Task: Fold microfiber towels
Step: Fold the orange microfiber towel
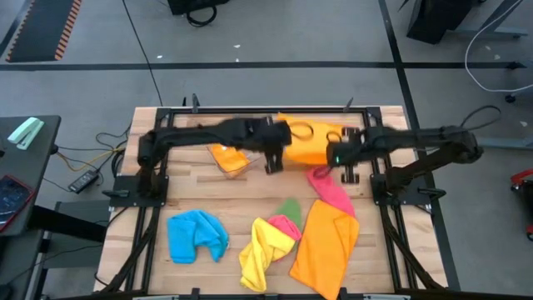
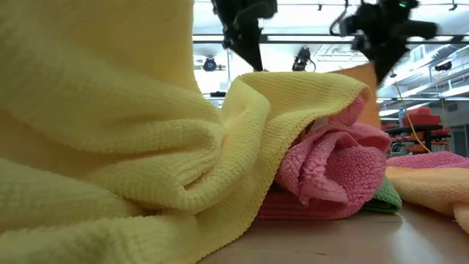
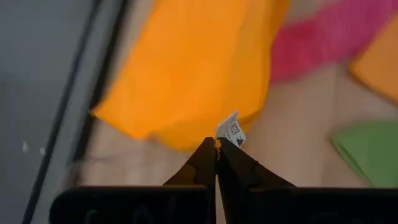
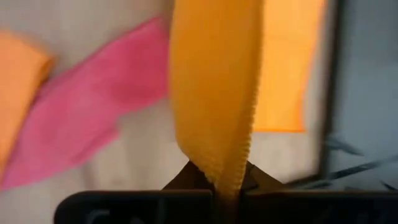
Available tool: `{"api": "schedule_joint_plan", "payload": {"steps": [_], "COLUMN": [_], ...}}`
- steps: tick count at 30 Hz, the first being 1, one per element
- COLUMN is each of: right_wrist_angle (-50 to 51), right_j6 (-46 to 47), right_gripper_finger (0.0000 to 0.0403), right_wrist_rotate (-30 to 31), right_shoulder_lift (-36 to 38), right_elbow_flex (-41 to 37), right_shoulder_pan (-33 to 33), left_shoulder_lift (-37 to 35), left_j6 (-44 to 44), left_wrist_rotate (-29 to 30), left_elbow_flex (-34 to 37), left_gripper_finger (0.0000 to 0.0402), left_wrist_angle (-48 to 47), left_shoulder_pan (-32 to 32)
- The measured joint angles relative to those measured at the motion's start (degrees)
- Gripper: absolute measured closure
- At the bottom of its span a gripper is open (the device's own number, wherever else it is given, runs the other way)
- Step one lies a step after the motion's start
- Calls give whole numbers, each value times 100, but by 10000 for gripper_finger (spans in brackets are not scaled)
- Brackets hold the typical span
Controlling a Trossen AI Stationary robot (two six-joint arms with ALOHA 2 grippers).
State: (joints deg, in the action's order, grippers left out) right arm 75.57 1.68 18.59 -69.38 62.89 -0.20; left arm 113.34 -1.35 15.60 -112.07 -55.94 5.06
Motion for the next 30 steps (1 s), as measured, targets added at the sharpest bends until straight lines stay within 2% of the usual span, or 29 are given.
{"api": "schedule_joint_plan", "payload": {"steps": [4, 9, 15, 19, 24, 30], "right_wrist_angle": [-333, -1056, -1501, -1875, -1798, -868], "right_j6": [721, 1426, 2210, 2337, 2485, 2401], "right_gripper_finger": [395, 395, 395, 395, 395, 395], "right_wrist_rotate": [-433, -1277, -1770, -2061, -1745, -1161], "right_shoulder_lift": [-7, -8, -5, -5, -5, -5], "right_elbow_flex": [-691, -1327, -1403, -1376, -1376, -1376], "right_shoulder_pan": [687, 1531, 2519, 3050, 3041, 2401], "left_shoulder_lift": [407, 774, 873, 870, 869, 870], "left_j6": [256, 329, 402, 372, 324, -56], "left_wrist_rotate": [-16, -17, -181, -510, -530, -3], "left_elbow_flex": [0, 5, 4, 0, 0, 0], "left_gripper_finger": [387, 371, 393, 386, 369, 389], "left_wrist_angle": [-224, -156, -85, -35, -41, 241], "left_shoulder_pan": [-434, -936, -1270, -1403, -1348, -927]}}
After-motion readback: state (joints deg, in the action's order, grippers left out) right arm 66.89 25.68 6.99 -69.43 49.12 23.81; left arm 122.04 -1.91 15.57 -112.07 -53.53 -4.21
